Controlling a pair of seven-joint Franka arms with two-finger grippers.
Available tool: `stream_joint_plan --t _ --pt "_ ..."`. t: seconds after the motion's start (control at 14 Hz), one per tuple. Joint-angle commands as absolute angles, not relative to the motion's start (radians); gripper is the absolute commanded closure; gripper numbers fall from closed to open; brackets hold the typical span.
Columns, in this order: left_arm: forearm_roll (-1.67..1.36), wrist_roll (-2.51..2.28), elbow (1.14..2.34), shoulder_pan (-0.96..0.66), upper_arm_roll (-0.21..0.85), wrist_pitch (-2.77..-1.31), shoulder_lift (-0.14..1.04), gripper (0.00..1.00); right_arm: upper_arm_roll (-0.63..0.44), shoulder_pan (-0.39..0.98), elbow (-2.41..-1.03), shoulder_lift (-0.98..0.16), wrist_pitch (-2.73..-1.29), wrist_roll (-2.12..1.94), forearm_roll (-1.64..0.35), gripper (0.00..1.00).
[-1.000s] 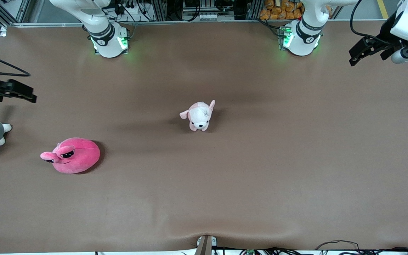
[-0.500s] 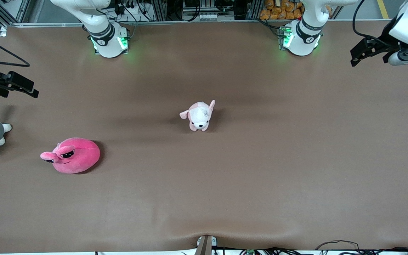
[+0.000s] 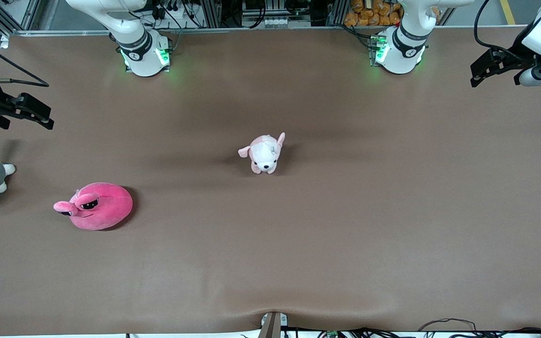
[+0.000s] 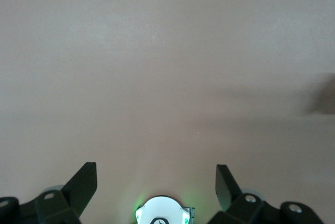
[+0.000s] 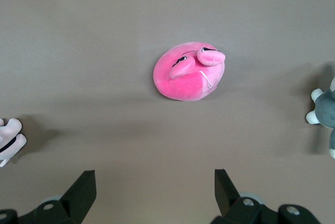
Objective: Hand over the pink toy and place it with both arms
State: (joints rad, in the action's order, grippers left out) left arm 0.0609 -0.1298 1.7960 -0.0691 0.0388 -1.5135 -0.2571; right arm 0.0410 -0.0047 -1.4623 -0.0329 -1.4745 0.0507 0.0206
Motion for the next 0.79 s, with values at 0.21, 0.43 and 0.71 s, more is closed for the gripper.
stream_joint_plan --t 0.21,0.43,0.71 --pt "0.051 -0.11 1.726 -0.068 0.04 -1.514 -0.213 0.0 0.041 -0.009 -1.463 -0.025 -1.439 0.048 0.026 0.0" --pt "0.052 -0.115 1.707 -0.067 0.041 -1.513 -0.199 0.0 0.041 -0.017 -1.465 -0.025 -1.437 0.048 0.023 0.0" --pt "0.052 -0.117 1.706 -0.067 0.043 -1.511 -0.199 0.0 0.041 -0.02 -1.465 -0.026 -1.437 0.046 0.023 0.0"
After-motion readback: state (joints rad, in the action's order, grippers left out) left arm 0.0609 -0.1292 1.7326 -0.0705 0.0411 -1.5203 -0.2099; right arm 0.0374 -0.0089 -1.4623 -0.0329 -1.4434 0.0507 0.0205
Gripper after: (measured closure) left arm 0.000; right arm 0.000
